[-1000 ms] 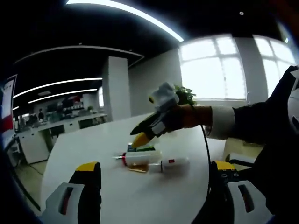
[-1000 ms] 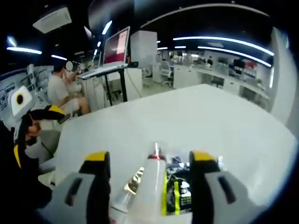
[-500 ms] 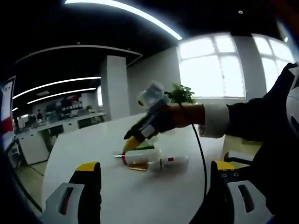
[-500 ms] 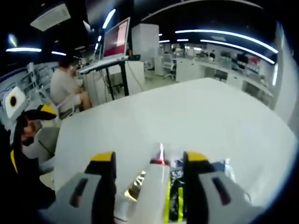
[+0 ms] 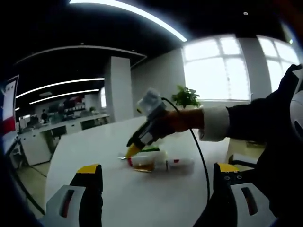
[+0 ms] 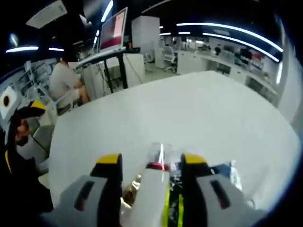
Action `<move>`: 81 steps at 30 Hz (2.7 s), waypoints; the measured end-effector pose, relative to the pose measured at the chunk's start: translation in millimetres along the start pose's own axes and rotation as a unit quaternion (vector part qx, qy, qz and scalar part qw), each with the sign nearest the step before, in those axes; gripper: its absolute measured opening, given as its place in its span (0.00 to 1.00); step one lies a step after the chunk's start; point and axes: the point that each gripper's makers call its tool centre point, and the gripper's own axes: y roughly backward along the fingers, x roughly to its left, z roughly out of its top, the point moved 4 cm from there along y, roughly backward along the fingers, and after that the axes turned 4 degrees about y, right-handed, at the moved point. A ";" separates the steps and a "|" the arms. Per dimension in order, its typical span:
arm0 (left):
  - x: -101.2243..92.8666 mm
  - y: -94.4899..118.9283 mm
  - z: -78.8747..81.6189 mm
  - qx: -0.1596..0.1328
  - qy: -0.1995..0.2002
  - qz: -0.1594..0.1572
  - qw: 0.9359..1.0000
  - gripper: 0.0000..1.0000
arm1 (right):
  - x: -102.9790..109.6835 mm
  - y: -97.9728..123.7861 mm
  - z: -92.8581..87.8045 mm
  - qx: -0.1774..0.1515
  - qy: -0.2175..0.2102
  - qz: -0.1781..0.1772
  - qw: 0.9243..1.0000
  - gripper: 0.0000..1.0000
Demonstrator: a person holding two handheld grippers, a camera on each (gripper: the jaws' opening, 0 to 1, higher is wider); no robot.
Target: Arrange the skincare products in the storage area until every visible bottle or jar stands upright without overlapping.
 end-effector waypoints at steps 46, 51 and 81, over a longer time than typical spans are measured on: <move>14.3 8.0 -3.8 0.001 0.013 0.015 1.000 0.99 | -7.4 -43.6 -11.8 0.074 0.003 -0.007 0.997 0.34; 15.9 9.1 -4.1 0.000 0.015 0.017 1.000 0.99 | -4.9 -46.8 -12.8 0.079 0.008 -0.005 0.997 0.32; 21.1 13.0 -1.0 -0.005 0.019 0.022 1.000 0.98 | -7.5 -37.3 8.2 0.072 0.038 0.024 0.996 0.27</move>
